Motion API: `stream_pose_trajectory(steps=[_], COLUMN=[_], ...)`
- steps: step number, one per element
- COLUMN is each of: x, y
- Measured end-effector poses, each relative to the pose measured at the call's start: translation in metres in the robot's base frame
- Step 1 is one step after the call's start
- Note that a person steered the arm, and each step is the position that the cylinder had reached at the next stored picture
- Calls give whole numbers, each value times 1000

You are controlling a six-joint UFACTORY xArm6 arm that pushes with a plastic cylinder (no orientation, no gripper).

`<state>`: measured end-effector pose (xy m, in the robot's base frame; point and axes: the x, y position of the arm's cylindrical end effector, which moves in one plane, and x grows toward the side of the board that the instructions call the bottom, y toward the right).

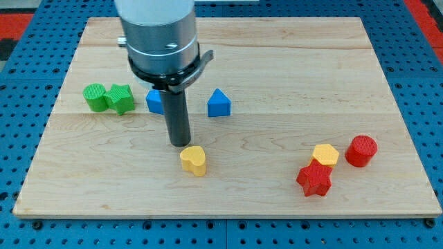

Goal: Move the heart slightly to right

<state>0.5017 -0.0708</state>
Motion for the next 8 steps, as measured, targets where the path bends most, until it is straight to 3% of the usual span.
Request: stream_pose_trajectory(steps=[1,2,3,4,5,8], x=[70,65,38,95,115,117], y=[44,90,37,8,4,36])
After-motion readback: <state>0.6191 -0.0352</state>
